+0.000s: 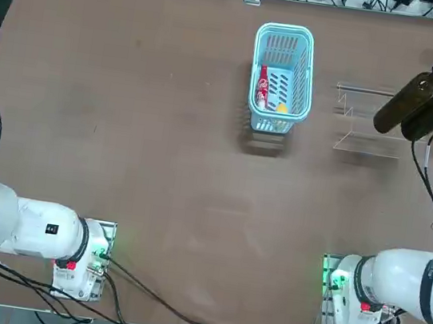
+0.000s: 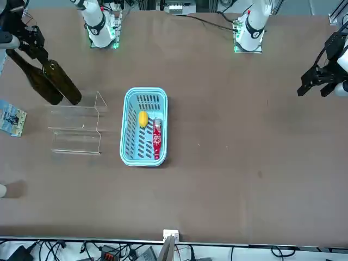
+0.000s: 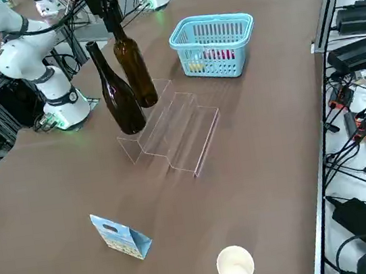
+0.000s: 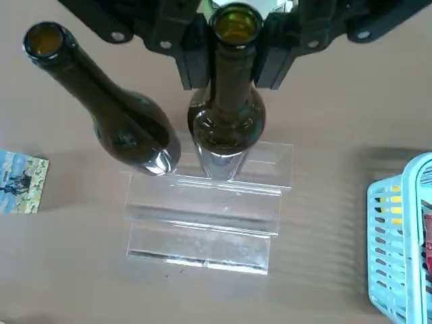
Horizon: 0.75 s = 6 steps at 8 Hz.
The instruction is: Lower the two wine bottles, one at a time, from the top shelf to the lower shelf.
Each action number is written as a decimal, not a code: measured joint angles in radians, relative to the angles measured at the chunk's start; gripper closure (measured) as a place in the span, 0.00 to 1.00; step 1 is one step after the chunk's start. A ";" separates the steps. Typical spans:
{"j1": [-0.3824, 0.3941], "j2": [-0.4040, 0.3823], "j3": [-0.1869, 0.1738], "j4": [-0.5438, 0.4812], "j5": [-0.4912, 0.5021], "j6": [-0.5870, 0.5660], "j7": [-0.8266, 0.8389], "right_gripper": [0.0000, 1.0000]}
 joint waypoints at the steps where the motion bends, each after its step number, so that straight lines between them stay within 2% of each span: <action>1: 0.000 0.000 0.000 0.000 0.000 0.000 0.000 0.60; 4: 0.000 0.010 0.000 0.014 0.000 0.003 -0.003 0.60; 6: 0.000 0.048 0.000 0.072 0.000 0.003 -0.025 0.60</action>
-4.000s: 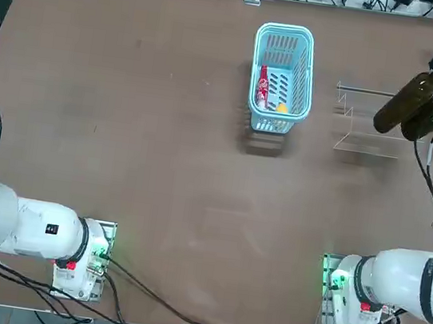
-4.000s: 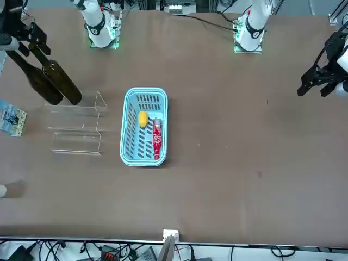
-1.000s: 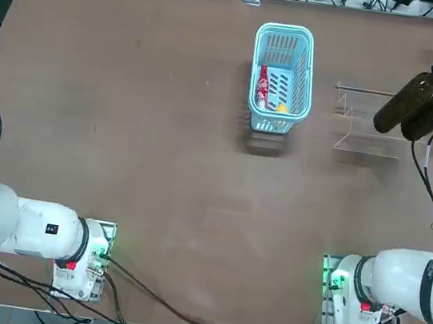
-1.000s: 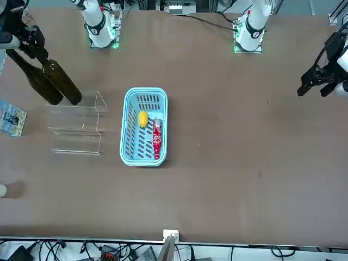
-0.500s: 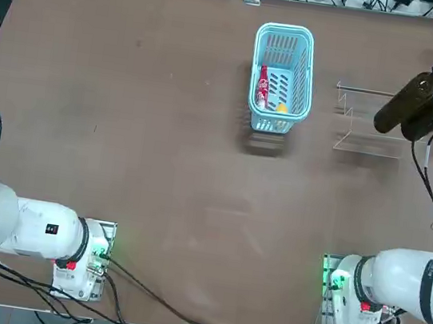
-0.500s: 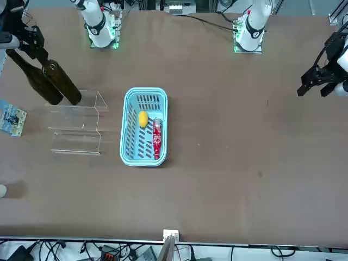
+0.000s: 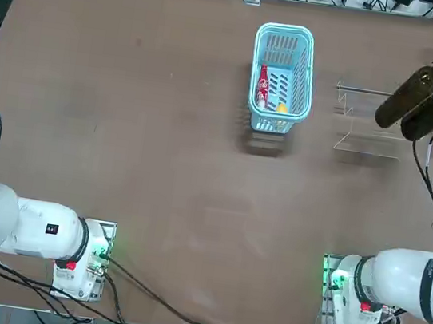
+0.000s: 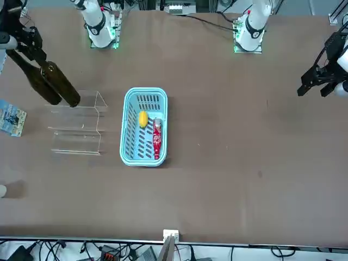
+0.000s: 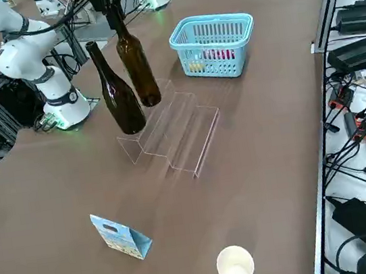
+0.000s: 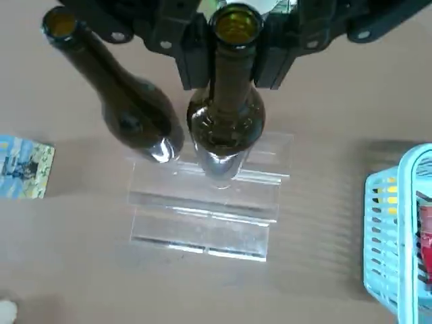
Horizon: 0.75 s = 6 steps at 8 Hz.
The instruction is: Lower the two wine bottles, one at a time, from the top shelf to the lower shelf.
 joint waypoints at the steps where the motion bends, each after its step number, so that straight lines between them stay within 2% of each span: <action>1: 0.000 0.037 0.001 0.047 0.000 -0.005 -0.006 0.60; 4: 0.000 0.219 0.003 0.250 0.004 -0.039 -0.015 0.60; 6: 0.000 0.347 0.004 0.372 0.042 -0.048 -0.017 0.60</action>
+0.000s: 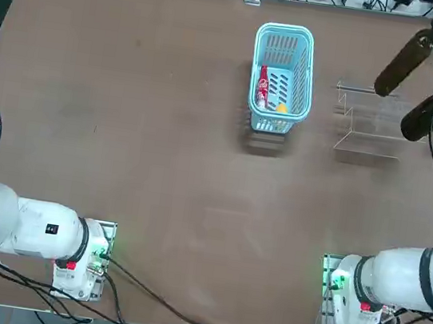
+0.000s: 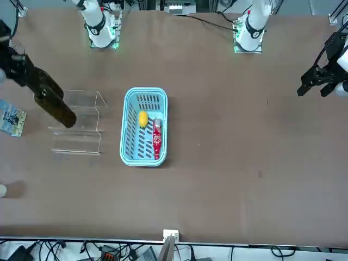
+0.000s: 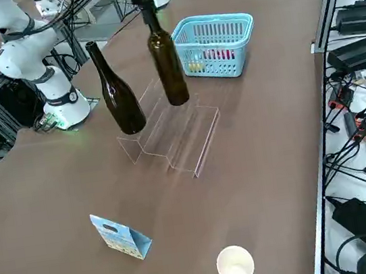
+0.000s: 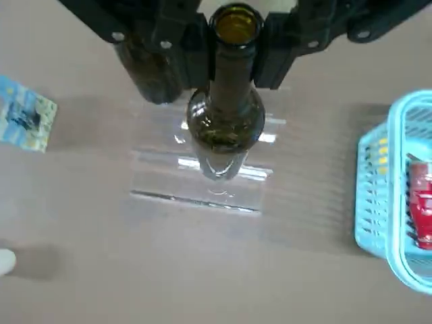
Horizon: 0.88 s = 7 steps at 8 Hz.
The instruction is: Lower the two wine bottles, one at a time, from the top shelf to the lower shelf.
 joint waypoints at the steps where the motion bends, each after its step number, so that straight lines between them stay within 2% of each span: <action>1: 0.000 0.048 0.001 0.041 0.017 -0.001 -0.001 0.60; 4: 0.002 0.159 0.005 0.145 0.020 0.000 -0.007 0.60; 7: 0.016 0.216 0.008 0.167 0.022 0.040 -0.008 0.60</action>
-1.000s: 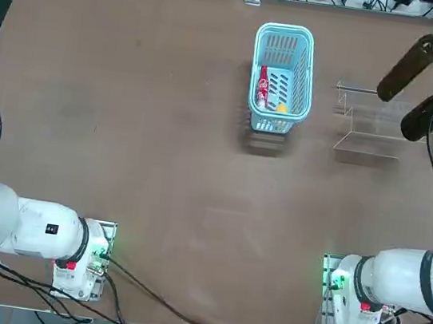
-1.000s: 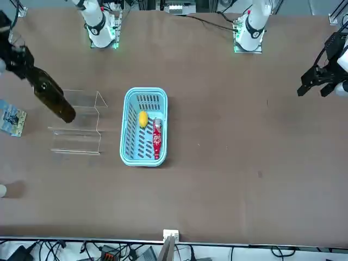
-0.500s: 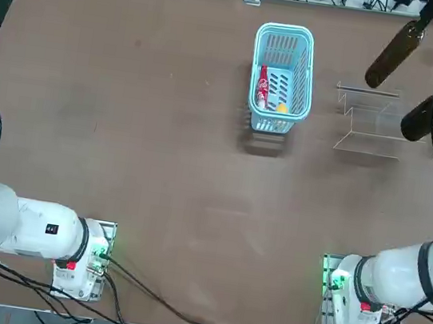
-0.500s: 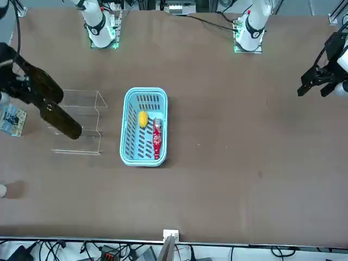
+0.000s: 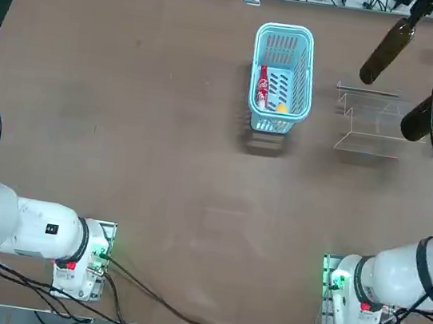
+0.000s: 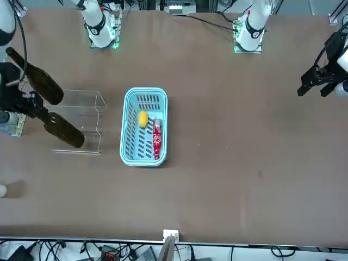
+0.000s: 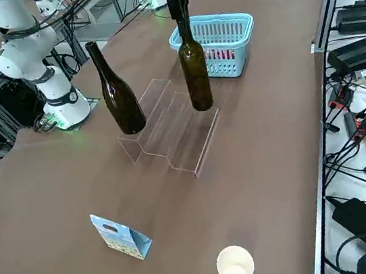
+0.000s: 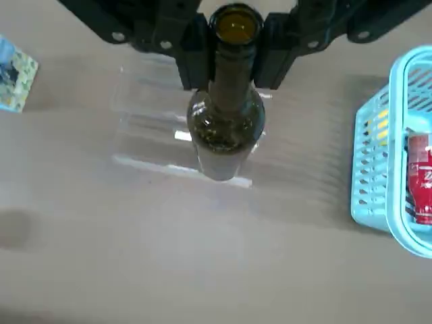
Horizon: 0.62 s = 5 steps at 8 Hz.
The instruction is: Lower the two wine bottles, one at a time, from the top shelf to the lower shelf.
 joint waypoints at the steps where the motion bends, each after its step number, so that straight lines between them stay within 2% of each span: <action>1: 0.011 0.011 0.000 -0.002 0.000 0.025 0.000 0.60; 5: 0.024 0.020 0.000 -0.066 0.000 0.095 0.002 0.60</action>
